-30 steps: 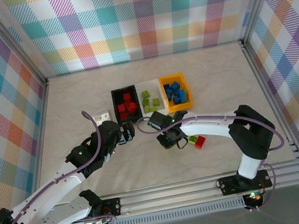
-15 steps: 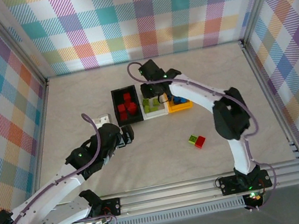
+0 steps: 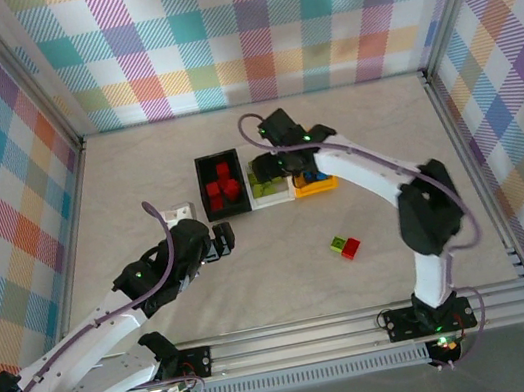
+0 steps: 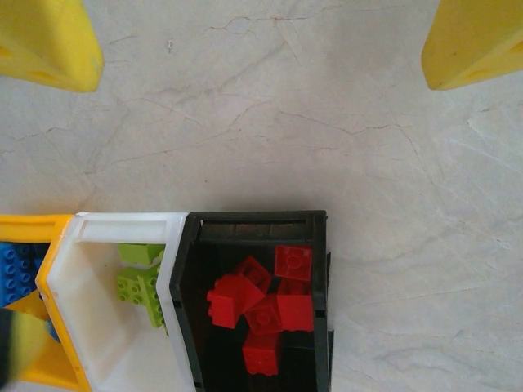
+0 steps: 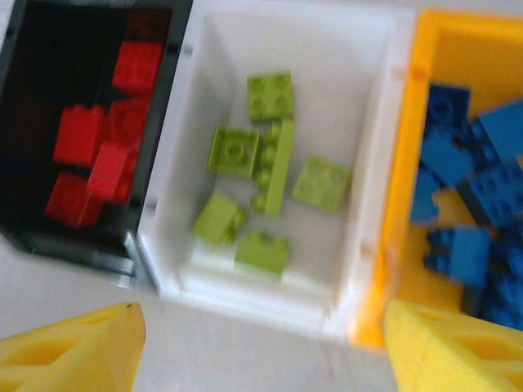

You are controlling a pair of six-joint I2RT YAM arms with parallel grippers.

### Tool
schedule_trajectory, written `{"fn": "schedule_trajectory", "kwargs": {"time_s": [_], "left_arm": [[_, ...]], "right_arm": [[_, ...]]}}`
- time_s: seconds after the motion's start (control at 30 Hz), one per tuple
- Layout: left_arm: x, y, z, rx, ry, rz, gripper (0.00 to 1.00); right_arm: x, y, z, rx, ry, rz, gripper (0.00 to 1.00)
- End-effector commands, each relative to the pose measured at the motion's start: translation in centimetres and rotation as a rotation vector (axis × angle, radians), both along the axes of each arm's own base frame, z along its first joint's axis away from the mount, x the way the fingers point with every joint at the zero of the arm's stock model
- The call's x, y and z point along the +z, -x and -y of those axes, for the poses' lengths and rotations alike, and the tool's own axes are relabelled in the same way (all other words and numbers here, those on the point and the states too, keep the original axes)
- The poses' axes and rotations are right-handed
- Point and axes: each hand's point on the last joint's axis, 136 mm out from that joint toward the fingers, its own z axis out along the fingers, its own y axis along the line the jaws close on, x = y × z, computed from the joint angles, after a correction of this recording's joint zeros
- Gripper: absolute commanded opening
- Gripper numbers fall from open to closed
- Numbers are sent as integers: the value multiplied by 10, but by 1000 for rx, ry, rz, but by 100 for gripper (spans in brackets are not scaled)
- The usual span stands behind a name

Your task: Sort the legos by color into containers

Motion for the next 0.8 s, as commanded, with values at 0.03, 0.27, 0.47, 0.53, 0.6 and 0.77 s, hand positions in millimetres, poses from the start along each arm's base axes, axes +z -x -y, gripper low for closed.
{"fn": "schedule_trajectory", "kwargs": {"time_s": [0.03,0.27,0.47,0.53,0.6,0.77], "left_arm": [[-6,2,3,-14,2,-5,100],[-12,1,3,-12,-1,-11,100],[-17,0,2,-7,-19,-20,100],[-19,0,2,-4,-19,-23,100],[-20,1,1,-3,-21,-25,100],[-23,1,-1,2,-28,-28,100]], "right_arm": [[-21,61,29,-21,-33,-118,78],[-91,130,91,-127,58,-295,81],[-115,137,101,-108,122,-325,81],[-123,140,95,-78,120,-361,79],[-128,144,89,-48,99,-385,77],[-141,157,89,-15,135,-455,69]]}}
